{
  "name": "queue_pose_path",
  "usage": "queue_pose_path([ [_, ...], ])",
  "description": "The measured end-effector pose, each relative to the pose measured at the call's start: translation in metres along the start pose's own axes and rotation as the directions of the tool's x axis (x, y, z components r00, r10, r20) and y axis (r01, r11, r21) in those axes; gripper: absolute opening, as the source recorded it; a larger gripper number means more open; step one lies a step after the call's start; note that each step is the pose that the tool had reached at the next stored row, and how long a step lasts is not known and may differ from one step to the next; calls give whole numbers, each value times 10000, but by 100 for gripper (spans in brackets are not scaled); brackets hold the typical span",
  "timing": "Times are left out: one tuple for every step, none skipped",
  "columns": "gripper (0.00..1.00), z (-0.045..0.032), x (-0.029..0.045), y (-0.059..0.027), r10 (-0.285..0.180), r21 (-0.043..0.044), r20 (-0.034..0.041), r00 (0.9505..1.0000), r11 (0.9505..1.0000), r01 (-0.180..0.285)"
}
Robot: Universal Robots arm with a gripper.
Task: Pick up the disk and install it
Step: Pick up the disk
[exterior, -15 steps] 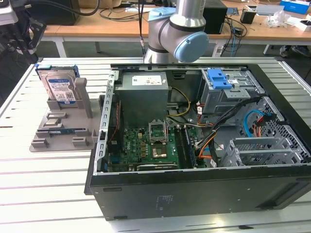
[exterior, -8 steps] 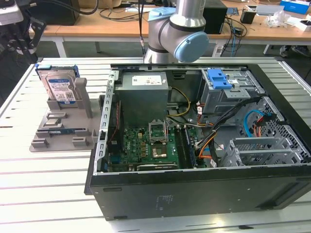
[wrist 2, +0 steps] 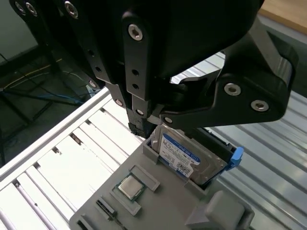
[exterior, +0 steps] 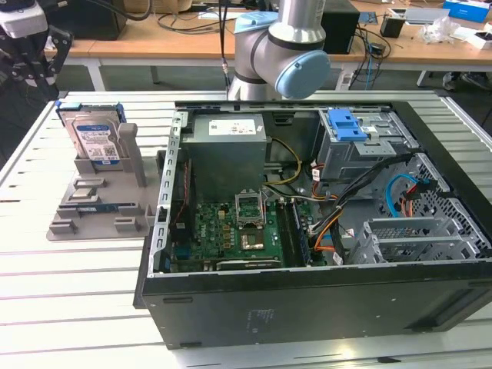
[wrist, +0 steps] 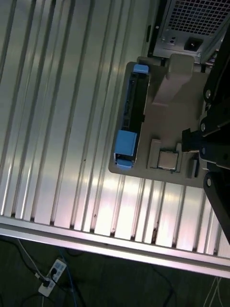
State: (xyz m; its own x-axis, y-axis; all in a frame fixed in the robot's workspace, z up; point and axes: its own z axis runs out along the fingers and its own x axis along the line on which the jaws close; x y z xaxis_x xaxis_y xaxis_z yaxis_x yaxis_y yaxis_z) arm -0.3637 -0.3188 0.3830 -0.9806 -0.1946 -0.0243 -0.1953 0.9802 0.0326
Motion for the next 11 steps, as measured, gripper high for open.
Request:
queue_pose_path([
  [11, 0, 0, 0, -110, -3, -3, 9999, 9999, 110],
  [11, 0, 0, 0, -254, -6, -8, 9997, 9997, 254],
  [11, 0, 0, 0, -350, -9, -11, 9994, 9994, 350],
  [11, 0, 0, 0, -516, -13, -17, 9987, 9987, 516],
  [11, 0, 0, 0, -664, -17, -21, 9978, 9978, 664],
  [11, 0, 0, 0, -811, -21, -26, 9967, 9967, 811],
  [11, 0, 0, 0, -1057, -27, -33, 9944, 9944, 1057],
  [11, 0, 0, 0, -1208, -32, -38, 9927, 9927, 1208],
  [11, 0, 0, 0, -1316, -35, -41, 9913, 9913, 1316],
  [11, 0, 0, 0, -1408, -37, -43, 9900, 9900, 1408],
  [11, 0, 0, 0, -1483, -40, -46, 9889, 9889, 1483],
])
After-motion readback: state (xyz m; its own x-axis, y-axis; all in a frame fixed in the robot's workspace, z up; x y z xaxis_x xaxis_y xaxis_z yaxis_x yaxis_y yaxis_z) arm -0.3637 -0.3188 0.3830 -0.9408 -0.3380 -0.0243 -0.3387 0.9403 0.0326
